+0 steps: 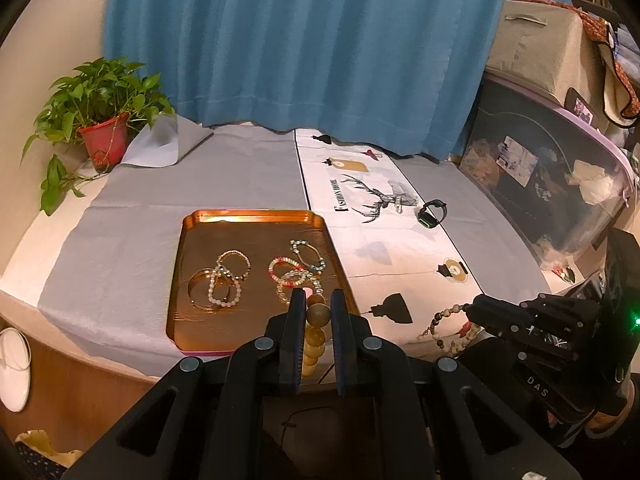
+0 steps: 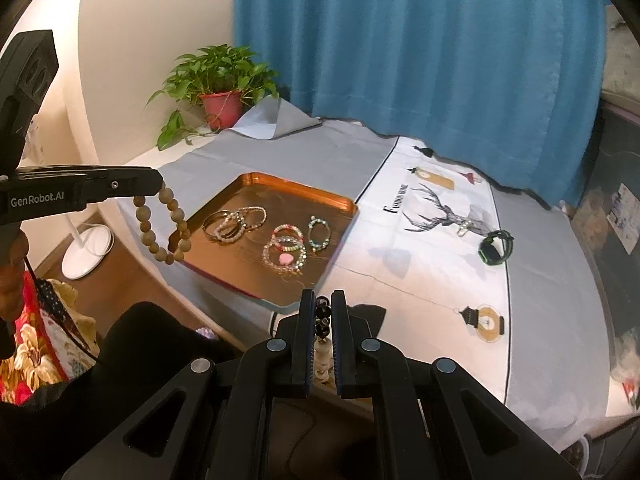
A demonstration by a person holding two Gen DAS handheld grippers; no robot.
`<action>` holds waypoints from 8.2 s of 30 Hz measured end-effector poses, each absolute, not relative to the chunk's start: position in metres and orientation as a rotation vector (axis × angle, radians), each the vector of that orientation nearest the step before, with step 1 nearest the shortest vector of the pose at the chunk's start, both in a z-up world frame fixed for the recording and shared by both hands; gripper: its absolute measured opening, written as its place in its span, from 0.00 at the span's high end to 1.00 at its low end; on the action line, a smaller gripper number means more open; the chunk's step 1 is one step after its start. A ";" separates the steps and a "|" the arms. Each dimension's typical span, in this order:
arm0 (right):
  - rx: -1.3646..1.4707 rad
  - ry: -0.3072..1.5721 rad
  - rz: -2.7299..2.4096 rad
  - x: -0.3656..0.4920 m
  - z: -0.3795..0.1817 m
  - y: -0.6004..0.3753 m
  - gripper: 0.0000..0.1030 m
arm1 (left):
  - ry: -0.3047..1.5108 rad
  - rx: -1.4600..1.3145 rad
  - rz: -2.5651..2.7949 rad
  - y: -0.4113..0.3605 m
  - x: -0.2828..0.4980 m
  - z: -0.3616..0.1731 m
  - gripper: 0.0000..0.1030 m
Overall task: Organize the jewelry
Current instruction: 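Carry both bracelets over the copper tray and open both tools to release them, then withdraw both tools from the tray and pause above the table, then grasp the pearl hairpin with the left tool while the right tool grasps the black-green watch, then carry the pearl hairpin and watch over the copper tray and release both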
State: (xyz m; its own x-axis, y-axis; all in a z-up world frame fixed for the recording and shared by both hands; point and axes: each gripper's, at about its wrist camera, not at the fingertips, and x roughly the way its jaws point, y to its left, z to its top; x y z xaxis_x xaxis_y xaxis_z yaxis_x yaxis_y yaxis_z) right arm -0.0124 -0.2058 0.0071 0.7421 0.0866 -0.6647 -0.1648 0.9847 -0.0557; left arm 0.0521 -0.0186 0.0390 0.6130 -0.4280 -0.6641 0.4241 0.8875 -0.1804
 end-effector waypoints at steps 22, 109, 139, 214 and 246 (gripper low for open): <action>-0.110 0.713 0.253 0.081 0.002 -0.154 0.92 | 0.781 -0.036 -0.425 0.015 0.120 0.020 0.90; 0.093 0.621 -0.128 -0.113 0.093 -0.338 0.18 | 0.712 0.114 -0.371 -0.093 -0.049 0.205 0.01; 0.125 0.730 -0.190 -0.030 0.049 -0.378 0.18 | 0.853 0.038 -0.449 -0.119 0.048 0.169 0.01; 0.086 0.787 -0.168 0.127 -0.062 -0.441 0.58 | 0.977 0.299 -0.660 -0.310 0.241 -0.023 0.96; -0.071 0.865 0.134 -0.063 -0.045 -0.224 0.58 | 0.865 0.148 -0.406 -0.080 -0.001 -0.003 0.96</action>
State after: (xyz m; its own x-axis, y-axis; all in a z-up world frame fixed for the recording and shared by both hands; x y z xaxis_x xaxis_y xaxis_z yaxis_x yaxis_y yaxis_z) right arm -0.0631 -0.2243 -0.0450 0.6408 0.0889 -0.7625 -0.1463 0.9892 -0.0076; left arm -0.0008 -0.0797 -0.0032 0.5782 -0.2863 -0.7640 0.4050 0.9136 -0.0358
